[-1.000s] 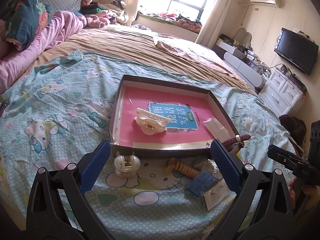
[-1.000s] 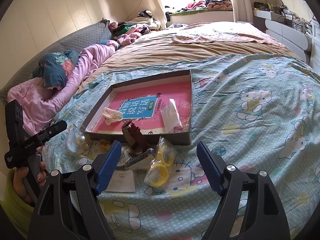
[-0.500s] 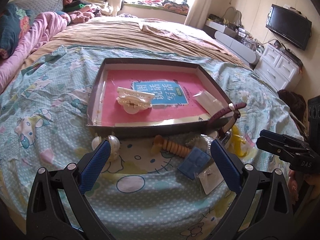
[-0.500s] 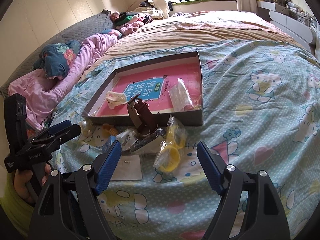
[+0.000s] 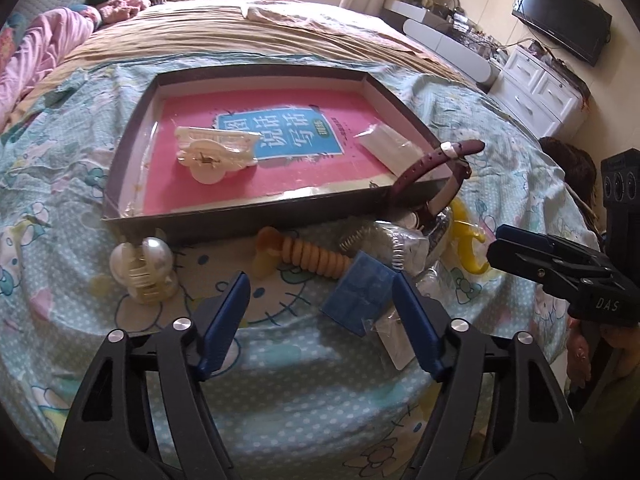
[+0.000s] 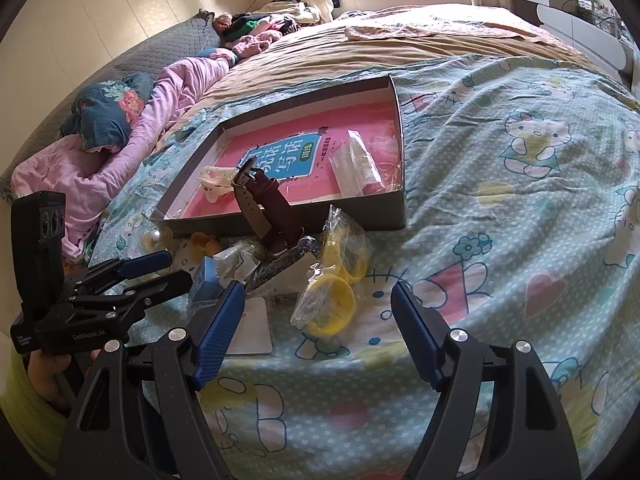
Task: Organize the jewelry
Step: 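Grasp the blue box with left tool while right tool grasps the bagged yellow bracelet, then place the blue box in the tray with left tool while right tool drops the bracelet bag there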
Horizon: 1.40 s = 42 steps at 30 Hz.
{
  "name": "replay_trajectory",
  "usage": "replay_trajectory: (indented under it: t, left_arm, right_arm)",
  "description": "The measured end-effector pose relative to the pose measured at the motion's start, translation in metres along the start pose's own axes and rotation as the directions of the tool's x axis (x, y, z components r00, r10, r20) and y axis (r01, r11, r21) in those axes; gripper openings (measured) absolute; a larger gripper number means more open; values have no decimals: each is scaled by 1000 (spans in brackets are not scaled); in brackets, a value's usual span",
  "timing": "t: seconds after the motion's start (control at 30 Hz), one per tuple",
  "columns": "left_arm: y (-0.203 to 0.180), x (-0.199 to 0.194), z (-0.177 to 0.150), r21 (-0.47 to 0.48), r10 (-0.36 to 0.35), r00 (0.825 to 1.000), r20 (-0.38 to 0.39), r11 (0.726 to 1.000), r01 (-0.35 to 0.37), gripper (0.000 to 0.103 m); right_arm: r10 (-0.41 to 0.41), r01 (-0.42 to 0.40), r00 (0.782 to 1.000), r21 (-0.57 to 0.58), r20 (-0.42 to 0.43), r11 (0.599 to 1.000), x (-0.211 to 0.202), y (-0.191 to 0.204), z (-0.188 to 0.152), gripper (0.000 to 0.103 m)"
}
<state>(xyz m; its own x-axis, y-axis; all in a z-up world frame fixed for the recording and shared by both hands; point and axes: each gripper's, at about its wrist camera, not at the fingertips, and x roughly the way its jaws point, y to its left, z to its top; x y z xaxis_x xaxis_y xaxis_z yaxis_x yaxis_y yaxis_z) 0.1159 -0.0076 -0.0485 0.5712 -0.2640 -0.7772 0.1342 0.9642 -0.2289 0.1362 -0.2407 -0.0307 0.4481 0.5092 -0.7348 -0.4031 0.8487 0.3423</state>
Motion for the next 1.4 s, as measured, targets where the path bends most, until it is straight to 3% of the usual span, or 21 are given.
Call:
replay_trajectory:
  t: [0.4,0.6,0.73,0.83,0.9,1.13,1.3,1.4]
  left_arm:
    - [-14,17,-2,47,-47,998,-52,998,49,58]
    - [-14,27,0,18,-95,993,-74,995,97,58]
    - [-12,32,0,2,-109,991,-83,994,109,57]
    - [-14,33,0,11,-99,991,-89,995,101,43]
    - [-14,33,0,9,-100,991,-88,995,101,43]
    - [-12,13,0,12,-71,997,-9,997,71,42]
    - [4,-9,4,-54,-48,995,87,997,53,42]
    - [13,-22,7,-88,5,990,143,996,8,42]
  right_arm:
    - [73,-65,995,121,-62,991,31,-24,-1,62]
    - [157,-147,986,169,-50,975,30,-37,-2,39]
    - [141,-135,990,150,-30,979,21,-36,-4,37]
    - [116,-114,993,123,-9,986,11,-35,-4,37]
    - [103,-103,995,107,3,989,4,-35,-2,37]
    - [71,-74,997,72,40,995,-8,-30,3,37]
    - [53,-57,997,51,63,997,-17,-27,7,37]
    - [46,-48,996,37,75,998,-21,-24,11,37]
